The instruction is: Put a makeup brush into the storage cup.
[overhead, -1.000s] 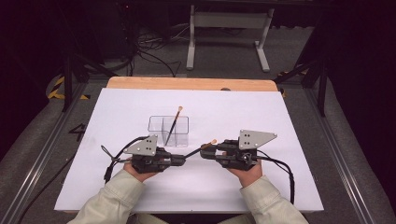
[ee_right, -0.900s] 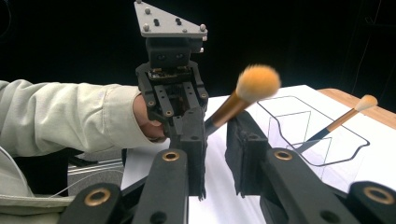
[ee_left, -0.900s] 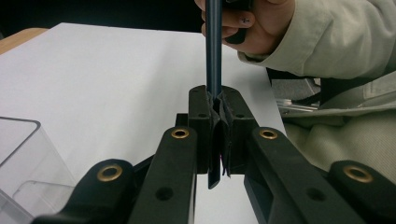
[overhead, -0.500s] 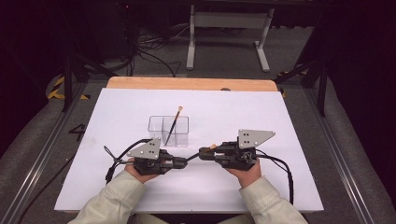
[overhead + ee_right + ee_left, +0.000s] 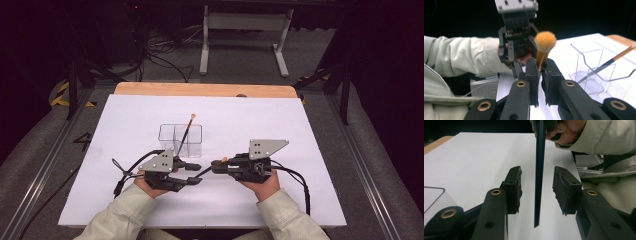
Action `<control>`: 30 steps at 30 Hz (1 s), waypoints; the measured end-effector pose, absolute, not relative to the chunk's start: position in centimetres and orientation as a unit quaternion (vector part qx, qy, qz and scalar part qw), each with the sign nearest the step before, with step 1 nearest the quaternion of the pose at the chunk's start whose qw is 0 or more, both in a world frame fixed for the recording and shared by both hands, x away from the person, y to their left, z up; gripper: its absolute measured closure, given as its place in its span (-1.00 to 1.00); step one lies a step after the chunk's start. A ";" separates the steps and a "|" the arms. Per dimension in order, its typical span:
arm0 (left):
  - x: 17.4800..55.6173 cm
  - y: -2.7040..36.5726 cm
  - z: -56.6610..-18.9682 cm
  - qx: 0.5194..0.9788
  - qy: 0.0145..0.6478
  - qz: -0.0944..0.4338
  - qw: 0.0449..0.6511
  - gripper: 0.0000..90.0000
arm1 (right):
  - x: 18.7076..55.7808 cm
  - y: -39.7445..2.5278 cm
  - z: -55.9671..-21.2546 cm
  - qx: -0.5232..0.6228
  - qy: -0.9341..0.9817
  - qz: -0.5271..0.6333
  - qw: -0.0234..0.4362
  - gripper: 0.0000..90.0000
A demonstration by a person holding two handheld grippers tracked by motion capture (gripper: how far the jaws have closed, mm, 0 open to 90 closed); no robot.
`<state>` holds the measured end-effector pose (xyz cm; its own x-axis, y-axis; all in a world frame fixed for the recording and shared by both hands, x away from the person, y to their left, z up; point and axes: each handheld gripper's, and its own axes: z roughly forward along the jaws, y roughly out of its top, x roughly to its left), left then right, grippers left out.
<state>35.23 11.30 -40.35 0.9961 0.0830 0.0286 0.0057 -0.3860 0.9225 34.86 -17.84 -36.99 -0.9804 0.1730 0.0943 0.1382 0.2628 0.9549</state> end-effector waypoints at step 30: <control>35.3 9.4 -40.1 0.875 0.030 0.001 0.482 0.84 | 34.8 -16.0 -38.3 0.089 0.826 0.557 0.004 0.85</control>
